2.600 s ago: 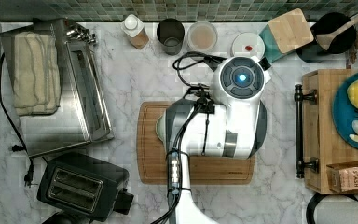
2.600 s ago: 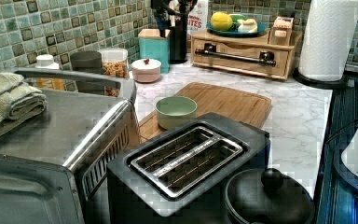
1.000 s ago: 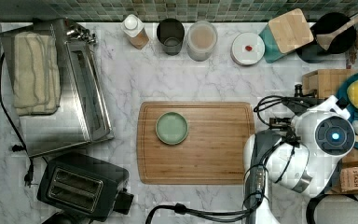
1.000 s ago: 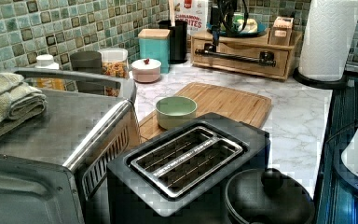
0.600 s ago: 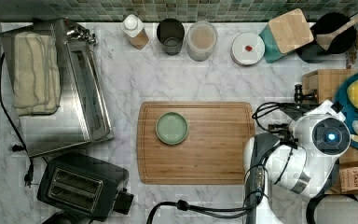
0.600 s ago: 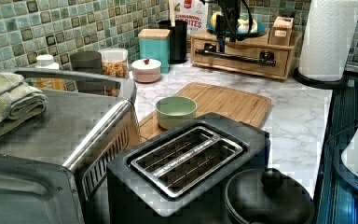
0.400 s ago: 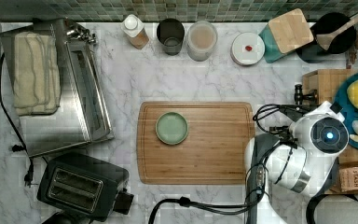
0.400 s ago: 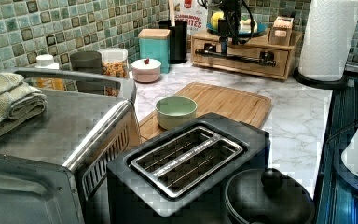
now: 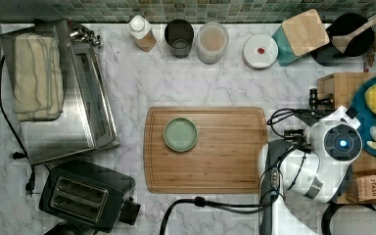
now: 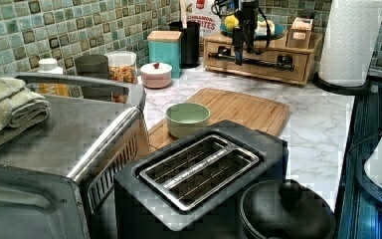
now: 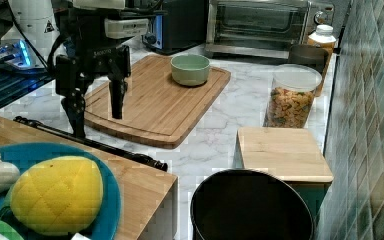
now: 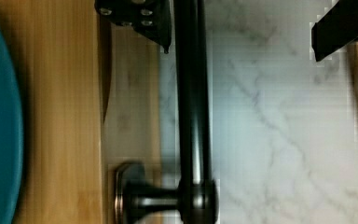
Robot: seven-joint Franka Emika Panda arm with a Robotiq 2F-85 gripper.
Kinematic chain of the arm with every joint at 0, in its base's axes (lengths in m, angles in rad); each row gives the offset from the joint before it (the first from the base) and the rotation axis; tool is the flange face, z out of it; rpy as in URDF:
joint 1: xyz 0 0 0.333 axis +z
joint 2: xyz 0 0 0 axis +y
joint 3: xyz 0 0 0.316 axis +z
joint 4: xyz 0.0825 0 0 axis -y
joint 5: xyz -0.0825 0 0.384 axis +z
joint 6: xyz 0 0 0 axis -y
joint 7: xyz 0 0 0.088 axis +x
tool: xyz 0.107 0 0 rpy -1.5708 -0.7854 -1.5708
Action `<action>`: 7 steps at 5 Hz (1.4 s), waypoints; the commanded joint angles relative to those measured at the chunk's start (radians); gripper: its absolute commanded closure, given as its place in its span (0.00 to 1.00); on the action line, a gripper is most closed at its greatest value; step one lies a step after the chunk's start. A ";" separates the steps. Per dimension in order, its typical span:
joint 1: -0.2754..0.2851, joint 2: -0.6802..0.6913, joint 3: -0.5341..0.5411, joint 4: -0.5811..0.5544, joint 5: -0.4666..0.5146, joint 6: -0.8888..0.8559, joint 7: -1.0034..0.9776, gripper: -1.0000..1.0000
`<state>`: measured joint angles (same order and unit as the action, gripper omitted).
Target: Open the drawer.
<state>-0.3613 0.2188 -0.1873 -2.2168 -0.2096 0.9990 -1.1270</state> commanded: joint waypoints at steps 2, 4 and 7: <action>-0.039 0.122 -0.017 -0.001 0.069 0.129 0.019 0.00; -0.076 0.187 0.005 0.049 0.087 0.136 -0.049 0.00; 0.013 0.006 0.074 -0.129 0.166 0.065 0.014 0.00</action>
<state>-0.3662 0.3171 -0.1838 -2.2578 -0.1266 1.1045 -1.1230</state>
